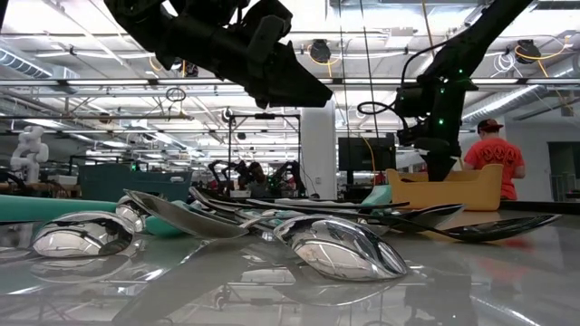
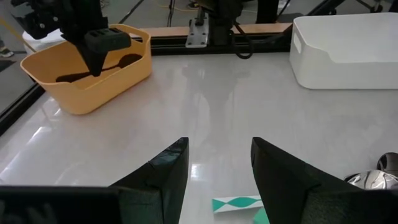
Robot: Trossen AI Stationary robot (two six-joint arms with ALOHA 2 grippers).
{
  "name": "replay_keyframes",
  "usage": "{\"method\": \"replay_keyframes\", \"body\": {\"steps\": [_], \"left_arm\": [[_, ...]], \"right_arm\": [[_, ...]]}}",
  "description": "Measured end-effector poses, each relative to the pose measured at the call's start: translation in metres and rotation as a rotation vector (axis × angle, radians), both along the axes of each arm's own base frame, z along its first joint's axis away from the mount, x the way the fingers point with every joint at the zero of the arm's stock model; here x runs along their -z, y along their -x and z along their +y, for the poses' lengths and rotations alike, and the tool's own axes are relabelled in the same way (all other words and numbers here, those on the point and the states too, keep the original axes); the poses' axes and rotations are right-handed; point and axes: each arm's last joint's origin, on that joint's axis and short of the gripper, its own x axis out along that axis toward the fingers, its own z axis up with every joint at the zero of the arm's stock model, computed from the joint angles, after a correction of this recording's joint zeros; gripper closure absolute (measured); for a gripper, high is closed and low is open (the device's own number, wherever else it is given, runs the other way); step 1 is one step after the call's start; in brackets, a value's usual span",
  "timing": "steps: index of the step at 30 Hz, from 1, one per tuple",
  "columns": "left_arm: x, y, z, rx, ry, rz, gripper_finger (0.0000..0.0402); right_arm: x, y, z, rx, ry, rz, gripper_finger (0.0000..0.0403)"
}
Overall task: Sort silverware by color (type)
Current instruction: Put the black spoon into the yellow bin
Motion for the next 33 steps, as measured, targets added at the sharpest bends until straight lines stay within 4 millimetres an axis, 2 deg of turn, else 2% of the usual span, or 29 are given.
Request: {"method": "replay_keyframes", "body": {"steps": [5, 13, 17, 23, 29, 33], "left_arm": [[0.000, 0.000, 0.000, -0.001, 0.002, 0.000, 0.0227], [0.000, 0.000, 0.000, -0.001, 0.003, 0.000, 0.0227], [0.000, 0.000, 0.000, -0.001, 0.003, 0.001, 0.0227], [0.000, 0.000, 0.000, -0.001, 0.002, 0.005, 0.0227], [0.004, 0.002, 0.000, -0.001, 0.001, 0.042, 0.0227], [0.007, 0.003, 0.000, -0.001, 0.001, 0.073, 0.0227]], "right_arm": [[0.000, 0.000, 0.000, -0.014, 0.003, 0.004, 0.0381], [-0.001, 0.002, -0.001, 0.015, 0.058, 0.063, 0.0283], [-0.011, 0.001, 0.006, 0.018, 0.071, 0.040, 0.0250], [-0.043, -0.005, 0.035, -0.025, 0.147, -0.049, 0.0239], [-0.073, -0.013, 0.081, -0.062, 0.177, -0.186, 0.0242], [-0.083, -0.024, 0.115, -0.123, 0.156, -0.272, 0.0243]]}}
